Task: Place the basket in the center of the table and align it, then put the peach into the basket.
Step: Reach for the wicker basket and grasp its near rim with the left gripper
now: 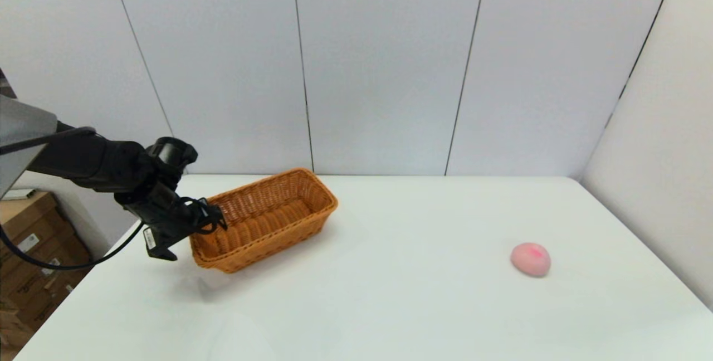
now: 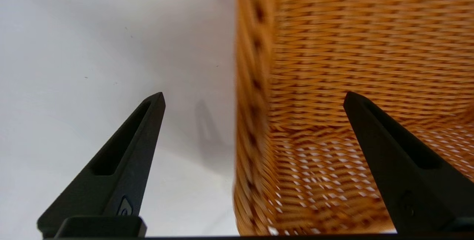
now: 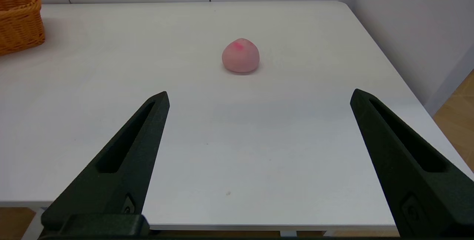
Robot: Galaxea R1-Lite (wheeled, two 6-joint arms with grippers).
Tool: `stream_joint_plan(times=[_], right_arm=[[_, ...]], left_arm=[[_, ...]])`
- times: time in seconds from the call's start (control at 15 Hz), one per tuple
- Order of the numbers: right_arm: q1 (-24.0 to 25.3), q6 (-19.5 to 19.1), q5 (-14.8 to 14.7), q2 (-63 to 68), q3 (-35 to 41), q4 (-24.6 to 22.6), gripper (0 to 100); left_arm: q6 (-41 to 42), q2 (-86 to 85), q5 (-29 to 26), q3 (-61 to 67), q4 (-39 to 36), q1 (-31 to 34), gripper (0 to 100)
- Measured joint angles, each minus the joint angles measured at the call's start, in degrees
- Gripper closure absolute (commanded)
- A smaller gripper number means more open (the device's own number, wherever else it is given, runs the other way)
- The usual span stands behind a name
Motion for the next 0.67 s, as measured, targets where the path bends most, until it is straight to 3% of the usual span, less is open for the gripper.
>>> stream_joint_plan(times=[0.07,0.67], right_arm=[[0.00,0.02,0.00,0.00,0.00,0.00,0],[0.00,0.02,0.00,0.00,0.00,-0.02,0]], left_arm=[[0.05,1.26,-0.51,-0.13,0.00,0.48,100],[0.41,4.46,-4.40,-1.18,-0.35,1.72,100]])
